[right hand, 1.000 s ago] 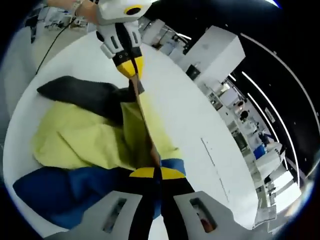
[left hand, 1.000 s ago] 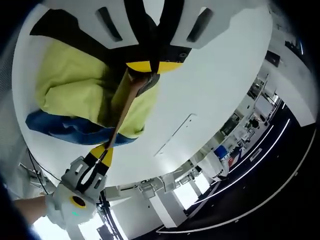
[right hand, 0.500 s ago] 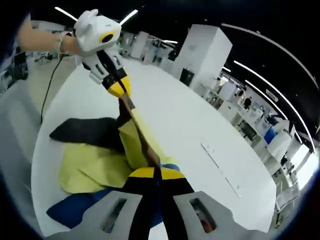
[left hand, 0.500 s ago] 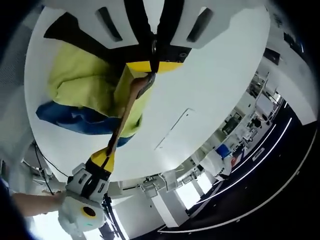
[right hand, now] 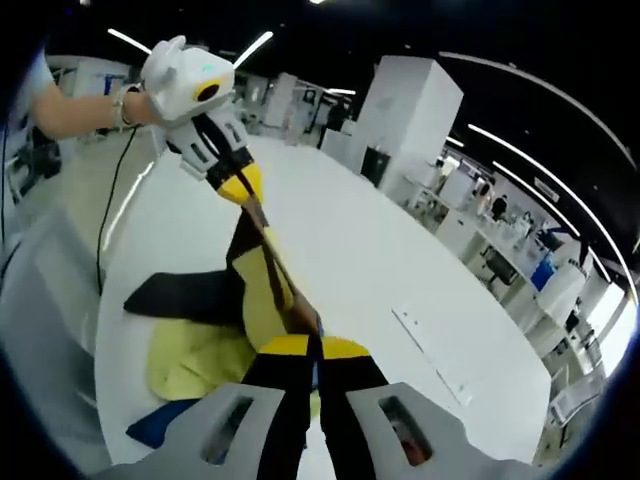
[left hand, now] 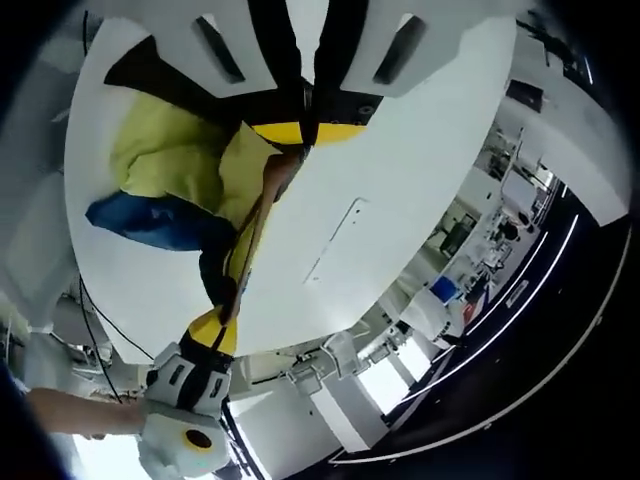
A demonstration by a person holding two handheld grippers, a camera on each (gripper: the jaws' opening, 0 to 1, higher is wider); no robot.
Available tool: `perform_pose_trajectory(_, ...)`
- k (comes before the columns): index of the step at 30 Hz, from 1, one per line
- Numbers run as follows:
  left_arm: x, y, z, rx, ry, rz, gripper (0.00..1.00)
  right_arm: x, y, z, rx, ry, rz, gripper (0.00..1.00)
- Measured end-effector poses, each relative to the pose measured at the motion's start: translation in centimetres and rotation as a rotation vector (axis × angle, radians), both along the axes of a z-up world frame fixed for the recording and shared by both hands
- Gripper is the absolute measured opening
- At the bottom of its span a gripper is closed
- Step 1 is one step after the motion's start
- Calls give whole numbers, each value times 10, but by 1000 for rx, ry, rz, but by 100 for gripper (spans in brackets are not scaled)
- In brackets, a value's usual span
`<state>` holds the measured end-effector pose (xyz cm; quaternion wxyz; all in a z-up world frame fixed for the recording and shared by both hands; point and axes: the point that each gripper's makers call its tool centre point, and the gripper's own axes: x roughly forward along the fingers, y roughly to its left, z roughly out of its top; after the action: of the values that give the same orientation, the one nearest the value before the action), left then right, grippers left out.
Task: Fold the garment on the visible template until the final outline fits inside the template.
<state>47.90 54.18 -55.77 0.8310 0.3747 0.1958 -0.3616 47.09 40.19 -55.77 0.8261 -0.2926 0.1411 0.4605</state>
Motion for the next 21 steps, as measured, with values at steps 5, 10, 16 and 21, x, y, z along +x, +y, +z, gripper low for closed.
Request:
perform_pose_trajectory(5, 5, -2, 26, 12, -43, 0, 0, 0, -1, 27, 9, -16, 4, 1)
perform_pose_trajectory(10, 9, -3, 58, 18, -87, -16, 0, 3, -5, 63, 61, -25, -10, 1)
perform_pose_trajectory(16, 13, -3, 98, 36, -141, -21, 0, 3, -4, 101, 99, -52, -5, 1)
perform_pose_trajectory(21, 8, -5, 128, 44, -186, -32, 0, 3, -5, 133, 105, -70, 5, 1)
